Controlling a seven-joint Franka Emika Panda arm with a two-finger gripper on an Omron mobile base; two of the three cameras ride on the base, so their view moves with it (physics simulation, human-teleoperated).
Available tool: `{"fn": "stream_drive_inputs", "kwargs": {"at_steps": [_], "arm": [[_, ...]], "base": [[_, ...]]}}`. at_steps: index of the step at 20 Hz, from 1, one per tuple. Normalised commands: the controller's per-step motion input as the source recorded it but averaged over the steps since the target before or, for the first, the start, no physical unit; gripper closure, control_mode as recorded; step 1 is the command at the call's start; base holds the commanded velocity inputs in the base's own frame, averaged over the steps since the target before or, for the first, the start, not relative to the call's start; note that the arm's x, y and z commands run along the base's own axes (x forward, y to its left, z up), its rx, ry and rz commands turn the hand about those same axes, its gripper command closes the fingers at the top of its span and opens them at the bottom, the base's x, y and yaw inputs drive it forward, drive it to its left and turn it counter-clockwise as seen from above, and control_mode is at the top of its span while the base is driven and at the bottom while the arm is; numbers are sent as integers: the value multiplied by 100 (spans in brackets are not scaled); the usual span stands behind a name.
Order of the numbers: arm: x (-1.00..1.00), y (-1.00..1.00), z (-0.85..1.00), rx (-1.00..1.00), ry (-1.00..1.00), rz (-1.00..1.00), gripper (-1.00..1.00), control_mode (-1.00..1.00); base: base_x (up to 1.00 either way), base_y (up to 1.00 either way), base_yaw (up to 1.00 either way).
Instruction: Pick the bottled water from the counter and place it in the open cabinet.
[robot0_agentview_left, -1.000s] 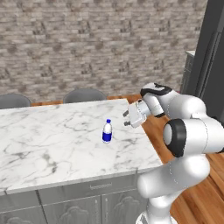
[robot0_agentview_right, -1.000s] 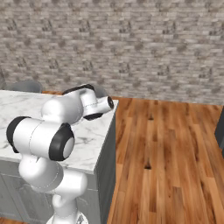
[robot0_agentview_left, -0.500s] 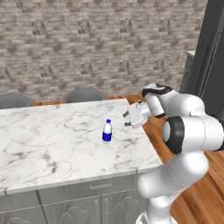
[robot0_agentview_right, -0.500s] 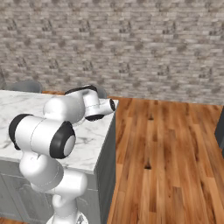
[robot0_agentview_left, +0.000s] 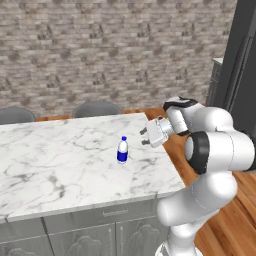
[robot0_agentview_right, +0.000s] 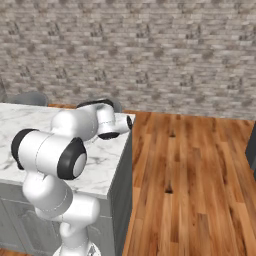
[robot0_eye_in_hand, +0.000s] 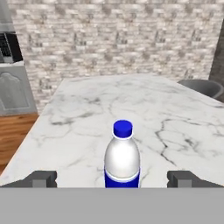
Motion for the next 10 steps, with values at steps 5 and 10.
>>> {"fn": "stream_drive_inputs", "kwargs": {"at_steps": [5,10], "arm": [[0,12,-9,3,0,2,-100,-100],[0,18,-1,0,13,5,-100,-100]], "base": [[0,0,0],[0,0,0]]}}
